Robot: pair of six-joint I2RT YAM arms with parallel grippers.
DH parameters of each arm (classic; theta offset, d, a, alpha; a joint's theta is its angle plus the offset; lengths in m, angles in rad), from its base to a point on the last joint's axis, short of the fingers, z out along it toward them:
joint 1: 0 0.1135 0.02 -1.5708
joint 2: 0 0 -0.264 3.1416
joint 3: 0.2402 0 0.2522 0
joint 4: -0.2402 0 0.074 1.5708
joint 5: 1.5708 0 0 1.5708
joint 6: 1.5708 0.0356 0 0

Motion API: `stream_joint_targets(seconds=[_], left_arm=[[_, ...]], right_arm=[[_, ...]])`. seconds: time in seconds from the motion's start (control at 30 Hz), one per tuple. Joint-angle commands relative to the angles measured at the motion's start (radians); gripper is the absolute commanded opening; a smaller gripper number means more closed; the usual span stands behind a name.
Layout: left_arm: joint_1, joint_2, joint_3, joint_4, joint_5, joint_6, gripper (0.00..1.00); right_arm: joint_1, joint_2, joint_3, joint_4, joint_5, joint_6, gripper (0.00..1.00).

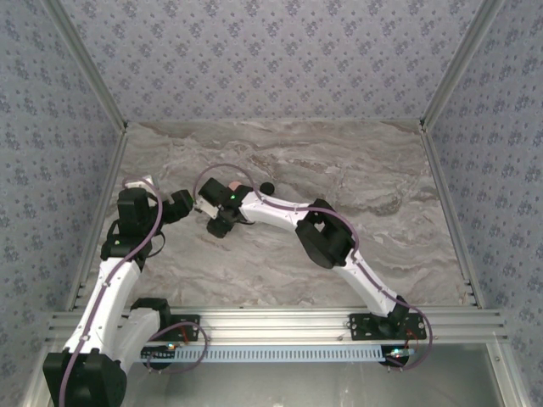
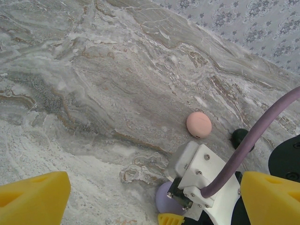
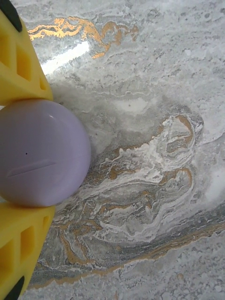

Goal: Insert wireless bluetooth earbuds into charging case

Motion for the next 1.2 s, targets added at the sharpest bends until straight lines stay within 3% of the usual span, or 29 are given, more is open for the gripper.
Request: stream_joint_targets(seconds=[0.0,0.23,0.47,0.6,0.87,1.17], left_arm=[[0.009,-0.006,0.012,-0.011,-0.004,0.007,0.93],[0.009,-0.008,0.012,0.05,0.124,0.005,0.93],[0.006,0.066,0.071,0.217,0.519,-0.033,0.9],[-0.025,0.132,0.123,0.296,0.673,-0.082,0.87],[-0.189,0.236,0.235,0.391,0.78,-0.119,0.87],[-0.334,0.331,0.315,0.405,0.789,-0.105,0.84]], right_arm=[[-0.012,-0.044,-0.049,-0.046,-0.01,-0.01,0.46],[-0.065,-0.307,-0.273,0.139,-0.007,0.006,0.45],[-0.104,-0.675,-0.584,0.35,0.07,-0.077,0.45],[-0.108,-0.863,-0.734,0.453,0.108,-0.151,0.45],[-0.071,-1.139,-0.949,0.639,0.182,-0.314,0.45],[-0.036,-1.208,-0.978,0.675,0.219,-0.384,0.45]])
